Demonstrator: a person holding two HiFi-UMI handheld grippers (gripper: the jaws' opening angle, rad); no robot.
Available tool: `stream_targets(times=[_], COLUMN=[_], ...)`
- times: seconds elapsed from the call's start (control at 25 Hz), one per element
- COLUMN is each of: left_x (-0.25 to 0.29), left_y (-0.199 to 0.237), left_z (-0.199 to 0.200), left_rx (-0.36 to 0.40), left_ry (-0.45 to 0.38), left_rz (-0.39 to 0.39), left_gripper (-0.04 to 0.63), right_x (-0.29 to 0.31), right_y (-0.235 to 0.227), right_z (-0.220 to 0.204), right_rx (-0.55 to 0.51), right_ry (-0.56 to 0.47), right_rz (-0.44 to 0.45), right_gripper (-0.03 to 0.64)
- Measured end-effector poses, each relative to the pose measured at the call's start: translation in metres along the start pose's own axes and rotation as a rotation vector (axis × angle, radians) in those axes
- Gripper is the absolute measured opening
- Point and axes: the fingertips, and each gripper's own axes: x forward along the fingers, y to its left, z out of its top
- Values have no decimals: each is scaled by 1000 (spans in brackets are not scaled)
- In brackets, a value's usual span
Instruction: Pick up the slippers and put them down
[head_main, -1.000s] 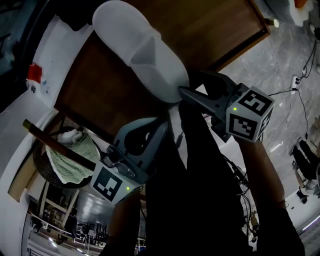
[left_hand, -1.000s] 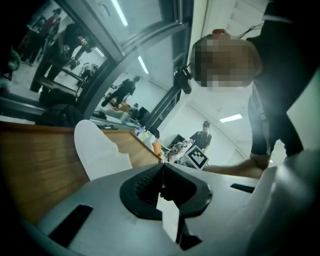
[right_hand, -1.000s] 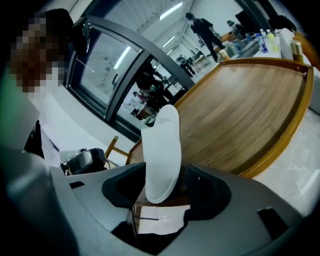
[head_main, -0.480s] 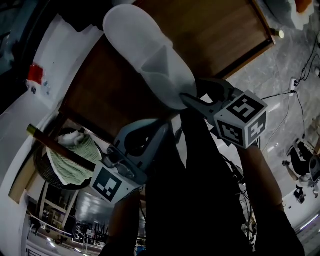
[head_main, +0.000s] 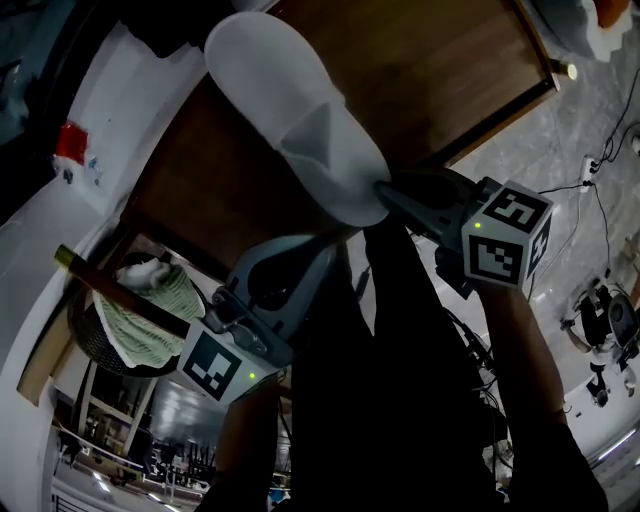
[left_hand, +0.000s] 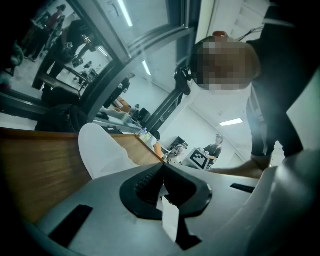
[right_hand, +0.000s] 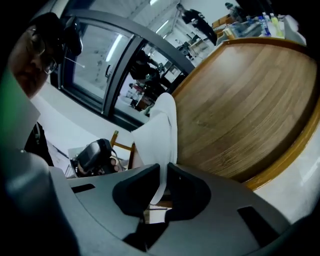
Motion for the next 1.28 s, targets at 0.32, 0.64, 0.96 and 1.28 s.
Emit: stream_targets(times=[0.32, 0.64, 0.96, 1.28], left_x=[-7, -33, -62, -106], left_y=[-20, -41, -107, -185], left_z=[0, 25, 126, 207], left_rx=[39, 133, 309, 487], left_ry=[-21, -59, -154, -239], left_rz=[2, 51, 30, 7], left_gripper=[11, 11, 11, 11], right_x=[-25, -73, -171, -275], right_y=[19, 80, 183, 276], right_z=[13, 46, 115, 133], right_rx=[77, -23, -203, -381], right_ry=[-154, -268, -465, -689], right_rz=[104, 152, 240, 328], right_gripper=[48, 48, 48, 48])
